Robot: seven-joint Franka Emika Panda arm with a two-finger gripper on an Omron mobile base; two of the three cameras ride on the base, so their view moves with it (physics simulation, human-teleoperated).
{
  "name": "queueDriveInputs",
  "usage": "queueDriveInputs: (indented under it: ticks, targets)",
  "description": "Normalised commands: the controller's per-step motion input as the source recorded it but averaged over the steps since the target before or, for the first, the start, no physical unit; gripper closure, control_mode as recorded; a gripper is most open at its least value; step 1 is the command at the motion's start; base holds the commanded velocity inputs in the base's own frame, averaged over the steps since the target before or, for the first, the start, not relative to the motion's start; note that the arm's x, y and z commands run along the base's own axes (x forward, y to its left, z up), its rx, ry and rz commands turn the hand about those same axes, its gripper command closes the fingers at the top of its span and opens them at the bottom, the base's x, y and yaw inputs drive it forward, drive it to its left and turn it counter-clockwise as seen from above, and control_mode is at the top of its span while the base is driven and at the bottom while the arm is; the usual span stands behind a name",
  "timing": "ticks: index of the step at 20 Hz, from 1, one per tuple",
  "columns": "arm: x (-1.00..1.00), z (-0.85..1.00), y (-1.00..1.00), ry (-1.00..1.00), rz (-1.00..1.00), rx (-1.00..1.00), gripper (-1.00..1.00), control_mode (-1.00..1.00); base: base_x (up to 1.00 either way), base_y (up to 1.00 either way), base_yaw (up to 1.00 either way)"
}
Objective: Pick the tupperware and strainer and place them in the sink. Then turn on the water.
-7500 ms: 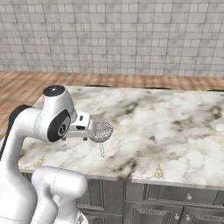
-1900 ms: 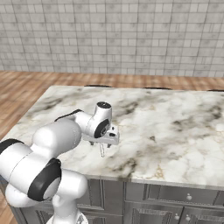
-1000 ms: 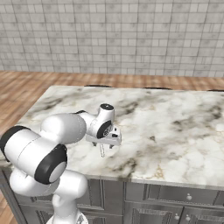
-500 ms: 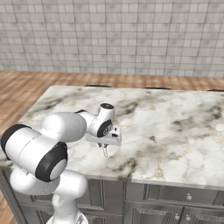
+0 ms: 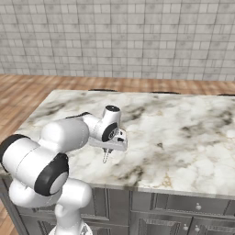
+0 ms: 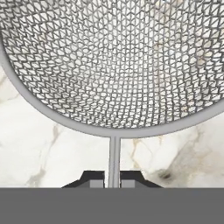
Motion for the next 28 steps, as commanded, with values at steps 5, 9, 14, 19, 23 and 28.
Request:
queueDriveInputs:
  ticks: [5, 9, 14, 19, 23, 28]
  targets:
    - [-0.33, 0.55, 0.03, -0.10, 0.00, 0.00, 1.00, -1.00, 0.00, 0.00, 0.00]
    - [-0.48, 0.69, 0.19, -0.09, 0.03, 0.00, 1.00, -1.00, 0.00, 0.00, 0.00]
    - [-0.56, 0.55, 0.15, -0.07, 0.11, 0.00, 1.00, -1.00, 0.00, 0.00, 0.00]
    - [-0.43, 0.61, 0.51, -0.05, 0.13, -0.01, 1.00, -1.00, 0.00, 0.00, 0.00]
    - [-0.46, 0.57, 0.76, -0.01, 0.13, -0.03, 1.00, -1.00, 0.00, 0.00, 0.00]
    - [-0.54, 0.53, 0.68, -0.01, 0.12, -0.03, 1.00, -1.00, 0.00, 0.00, 0.00]
